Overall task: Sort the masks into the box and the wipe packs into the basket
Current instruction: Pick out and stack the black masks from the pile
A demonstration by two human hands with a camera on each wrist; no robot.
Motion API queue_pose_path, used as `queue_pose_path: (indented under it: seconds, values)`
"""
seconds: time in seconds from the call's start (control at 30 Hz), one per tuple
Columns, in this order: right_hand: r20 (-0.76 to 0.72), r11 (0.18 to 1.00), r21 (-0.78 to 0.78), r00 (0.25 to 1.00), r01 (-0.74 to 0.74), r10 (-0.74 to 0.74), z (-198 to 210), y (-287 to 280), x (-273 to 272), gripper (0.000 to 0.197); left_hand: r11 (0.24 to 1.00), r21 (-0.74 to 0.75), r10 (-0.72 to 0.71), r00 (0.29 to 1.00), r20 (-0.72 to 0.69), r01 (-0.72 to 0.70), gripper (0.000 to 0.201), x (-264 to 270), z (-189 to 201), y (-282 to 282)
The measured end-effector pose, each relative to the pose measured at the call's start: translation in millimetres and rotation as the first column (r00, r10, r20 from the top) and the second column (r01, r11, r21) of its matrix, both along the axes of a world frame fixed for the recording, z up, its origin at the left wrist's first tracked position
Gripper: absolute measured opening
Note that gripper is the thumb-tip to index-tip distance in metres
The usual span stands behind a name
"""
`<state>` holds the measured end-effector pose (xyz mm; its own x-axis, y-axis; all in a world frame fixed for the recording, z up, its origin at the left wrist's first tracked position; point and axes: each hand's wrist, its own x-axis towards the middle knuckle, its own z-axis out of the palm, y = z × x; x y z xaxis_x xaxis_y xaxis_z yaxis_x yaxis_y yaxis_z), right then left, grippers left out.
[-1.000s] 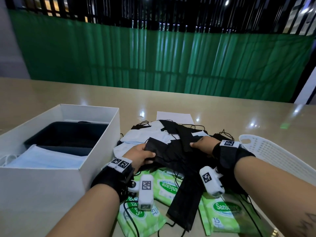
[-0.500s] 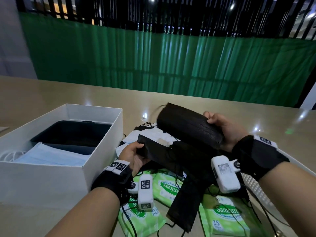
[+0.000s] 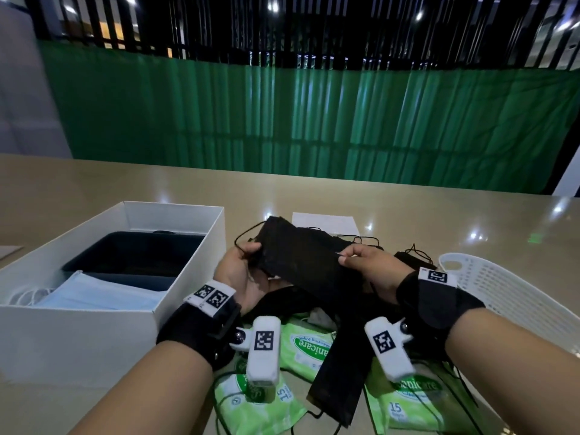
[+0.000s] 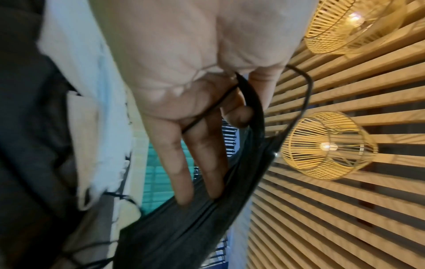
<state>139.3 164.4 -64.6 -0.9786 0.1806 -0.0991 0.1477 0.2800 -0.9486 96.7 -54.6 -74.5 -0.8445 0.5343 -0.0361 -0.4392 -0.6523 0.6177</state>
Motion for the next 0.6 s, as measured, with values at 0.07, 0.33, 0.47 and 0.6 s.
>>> queue_pose_path:
  seconds: [0.07,0.33,0.47,0.6]
  values:
    - [-0.012,0.987,-0.162,1.000,0.006,-0.008,6.8,-1.1,4.3,0.022,0.999,0.007,0.034,0.997,-0.063,-0.034,0.031,2.3,16.4,0.8]
    - [0.016,0.897,-0.436,0.996,-0.073,0.089,22.1,1.6,21.3,0.023,0.999,-0.022,0.044,0.985,-0.169,-0.048,0.031,21.8,37.8,20.3]
    - [-0.053,0.947,-0.316,0.996,0.047,-0.067,15.9,18.5,24.9,0.027,0.992,-0.107,0.049,0.986,-0.158,-0.066,0.043,17.0,23.1,21.4]
    - [-0.042,0.990,-0.079,0.992,0.114,-0.117,4.9,37.4,31.0,0.027,0.969,-0.240,-0.070,0.996,-0.051,0.056,0.069,5.6,7.0,19.3]
